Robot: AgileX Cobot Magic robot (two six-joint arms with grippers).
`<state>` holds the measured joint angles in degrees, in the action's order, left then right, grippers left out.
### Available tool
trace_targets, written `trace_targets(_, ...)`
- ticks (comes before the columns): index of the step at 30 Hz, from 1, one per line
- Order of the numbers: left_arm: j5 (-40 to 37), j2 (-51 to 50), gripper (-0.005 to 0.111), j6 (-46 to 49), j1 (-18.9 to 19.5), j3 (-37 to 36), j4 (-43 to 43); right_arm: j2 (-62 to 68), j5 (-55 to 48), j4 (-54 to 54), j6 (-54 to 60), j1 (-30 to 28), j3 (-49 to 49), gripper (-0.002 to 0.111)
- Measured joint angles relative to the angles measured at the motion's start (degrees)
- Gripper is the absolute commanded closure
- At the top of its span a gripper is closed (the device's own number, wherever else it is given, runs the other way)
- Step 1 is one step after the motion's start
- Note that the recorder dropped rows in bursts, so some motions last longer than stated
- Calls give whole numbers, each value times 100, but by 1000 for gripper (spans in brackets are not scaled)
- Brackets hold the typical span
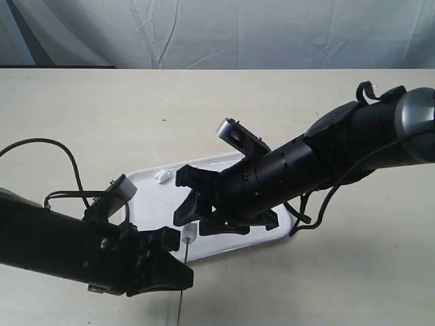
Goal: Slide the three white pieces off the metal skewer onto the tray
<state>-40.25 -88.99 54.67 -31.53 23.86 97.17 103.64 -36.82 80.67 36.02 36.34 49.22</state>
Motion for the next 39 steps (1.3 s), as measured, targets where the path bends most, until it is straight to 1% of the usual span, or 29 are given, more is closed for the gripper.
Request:
trace_targets(2, 0, 0, 107, -24, 0, 0, 0, 0, -57, -72, 0, 0, 0, 79)
trace_targets(3, 0, 0, 107, -33, 0, 0, 0, 0, -94, -108, 0, 0, 0, 78)
trace_targets(6, -11, 0, 107, -47, 0, 0, 7, 0, -160, -165, 0, 0, 0, 71)
trace_targets(8, -22, 0, 107, -47, 0, 0, 45, 0, -221, -213, 0, 0, 0, 64)
trace_targets(10, -22, 0, 107, -47, 0, 0, 56, 0, -288, -274, 0, 0, 0, 62)
trace_targets(13, -33, 0, 107, -47, 0, 0, 56, 0, -337, -295, 0, 0, 0, 64)
trace_targets(18, -89, 0, 107, -36, 0, 0, 136, 0, -392, -322, 0, 0, 0, 81)
trace_targets(20, -131, 0, 107, -25, 0, 0, 145, 0, -435, -343, 0, 0, 0, 84)
trace_targets(39, -384, 0, 107, 106, 0, 0, 95, 0, -399, -417, 103, 0, 0, 84)
